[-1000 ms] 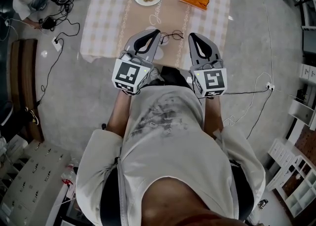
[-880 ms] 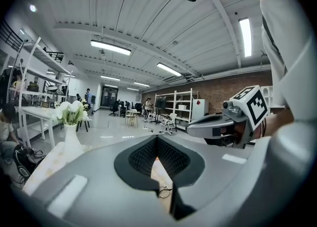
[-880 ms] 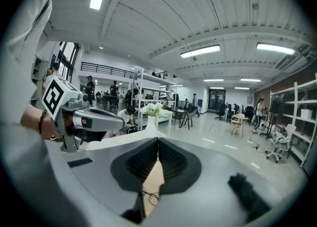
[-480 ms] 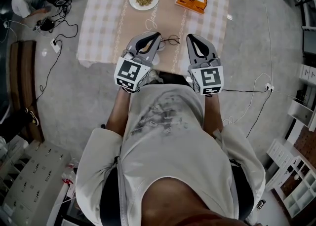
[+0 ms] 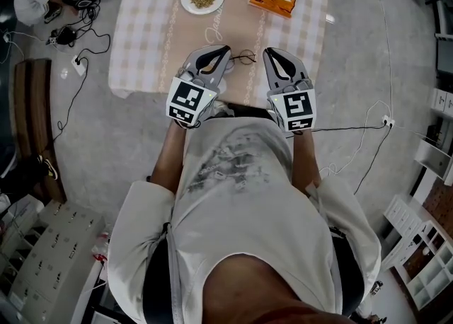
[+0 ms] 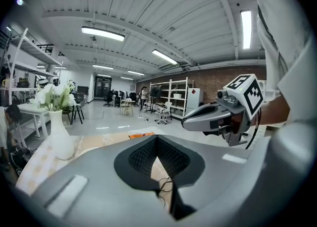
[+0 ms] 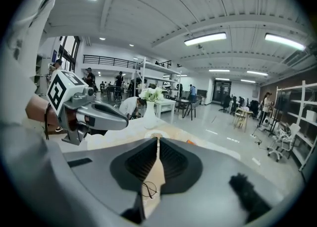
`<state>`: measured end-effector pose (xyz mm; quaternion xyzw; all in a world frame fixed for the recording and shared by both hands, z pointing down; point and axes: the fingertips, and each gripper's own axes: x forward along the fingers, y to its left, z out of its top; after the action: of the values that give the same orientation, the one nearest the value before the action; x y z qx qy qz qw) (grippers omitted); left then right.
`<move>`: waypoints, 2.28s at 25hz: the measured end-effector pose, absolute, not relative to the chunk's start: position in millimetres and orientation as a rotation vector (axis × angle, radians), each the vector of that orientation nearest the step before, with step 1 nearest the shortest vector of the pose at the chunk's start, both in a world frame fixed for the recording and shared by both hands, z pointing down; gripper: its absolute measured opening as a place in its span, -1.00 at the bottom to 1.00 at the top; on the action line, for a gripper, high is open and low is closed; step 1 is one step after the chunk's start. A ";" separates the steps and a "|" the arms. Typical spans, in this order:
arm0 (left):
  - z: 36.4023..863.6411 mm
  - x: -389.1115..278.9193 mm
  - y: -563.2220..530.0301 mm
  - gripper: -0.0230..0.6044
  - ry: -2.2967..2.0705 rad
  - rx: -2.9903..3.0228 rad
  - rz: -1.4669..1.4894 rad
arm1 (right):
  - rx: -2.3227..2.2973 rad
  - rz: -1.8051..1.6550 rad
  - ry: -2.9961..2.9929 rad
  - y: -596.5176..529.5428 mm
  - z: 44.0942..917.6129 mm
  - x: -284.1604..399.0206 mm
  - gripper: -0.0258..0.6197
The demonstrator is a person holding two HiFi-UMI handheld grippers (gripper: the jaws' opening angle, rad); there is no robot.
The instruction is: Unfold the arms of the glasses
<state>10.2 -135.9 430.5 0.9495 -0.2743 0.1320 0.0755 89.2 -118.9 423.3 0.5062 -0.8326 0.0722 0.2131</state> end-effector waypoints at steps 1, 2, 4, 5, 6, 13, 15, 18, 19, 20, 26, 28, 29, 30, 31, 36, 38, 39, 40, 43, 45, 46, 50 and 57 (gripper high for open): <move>433.2 11.0 -137.0 -0.90 -0.819 2.847 0.406 | 1.404 0.200 -2.312 -120.2 424.3 89.6 -0.86; 436.1 11.9 -137.9 -0.90 -0.814 2.846 0.416 | 1.403 0.200 -2.312 -121.7 425.4 90.2 -0.86; 441.4 13.9 -139.8 -0.89 -0.802 2.845 0.438 | 1.400 0.203 -2.310 -124.7 428.7 91.7 -0.86; 444.0 14.8 -140.5 -0.90 -0.795 2.846 0.451 | 1.397 0.205 -2.309 -125.9 430.9 92.4 -0.86; 446.6 15.6 -141.1 -0.89 -0.789 2.847 0.465 | 1.392 0.208 -2.308 -126.9 433.3 93.0 -0.86; 467.2 20.4 -147.1 -0.89 -0.758 2.829 0.540 | 1.339 0.229 -2.293 -133.6 449.3 93.4 -0.78; 473.7 21.7 -149.0 -0.88 -0.747 2.824 0.562 | 1.325 0.233 -2.287 -135.9 454.1 93.4 -0.77; 482.9 23.5 -150.2 -0.87 -0.733 2.817 0.593 | 1.310 0.242 -2.281 -137.9 460.9 93.5 -0.76; 485.6 23.9 -150.6 -0.87 -0.729 2.815 0.604 | 1.305 0.246 -2.278 -138.4 463.2 93.6 -0.76; 488.3 24.3 -151.1 -0.87 -0.726 2.812 0.614 | 1.300 0.250 -2.276 -139.0 465.5 93.7 -0.76; 505.0 27.7 -154.1 -0.85 -0.698 2.787 0.660 | 1.273 0.277 -2.264 -143.4 478.5 96.1 -0.73; 510.3 29.2 -154.2 -0.84 -0.686 2.781 0.677 | 1.267 0.287 -2.261 -144.6 482.3 97.2 -0.73; 512.9 30.1 -154.1 -0.84 -0.680 2.778 0.687 | 1.263 0.292 -2.259 -145.1 484.3 97.7 -0.73; 515.5 31.1 -154.1 -0.84 -0.674 2.776 0.697 | 1.259 0.296 -2.257 -145.5 486.3 98.2 -0.72; 518.0 32.1 -154.1 -0.83 -0.668 2.774 0.706 | 1.255 0.300 -2.255 -146.0 488.4 98.7 -0.72; 529.8 35.3 -155.1 -0.82 -0.648 2.756 0.744 | 1.229 0.321 -2.250 -147.4 498.3 99.5 -0.70; 534.1 36.0 -154.4 -0.80 -0.641 2.747 0.758 | 1.219 0.329 -2.247 -146.6 502.0 99.4 -0.70; 536.2 36.4 -154.2 -0.80 -0.637 2.743 0.765 | 1.214 0.333 -2.245 -146.4 504.0 99.5 -0.69; 538.2 36.9 -154.1 -0.79 -0.633 2.740 0.773 | 1.210 0.336 -2.242 -146.5 505.9 99.7 -0.69; 544.3 38.9 -153.4 -0.78 -0.616 2.735 0.799 | 1.198 0.345 -2.236 -146.7 511.9 100.7 -0.68; 549.1 40.5 -152.1 -0.75 -0.599 2.733 0.820 | 1.190 0.354 -2.232 -146.5 516.5 101.4 -0.67; 551.8 41.3 -151.5 -0.74 -0.589 2.730 0.831 | 1.186 0.358 -2.229 -146.5 518.7 101.7 -0.67; 566.9 42.2 -147.1 -0.70 -0.555 2.699 0.878 | 1.168 0.371 -2.218 -146.3 526.8 102.8 -0.66; 580.4 49.4 -141.4 -0.63 -0.488 2.696 0.936 | 1.132 0.390 -2.206 -145.4 540.1 103.7 -0.63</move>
<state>49.4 -141.4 580.4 0.9241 -0.1672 0.3210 0.1230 103.7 -145.4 540.1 0.4286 -0.8354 0.1479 0.3107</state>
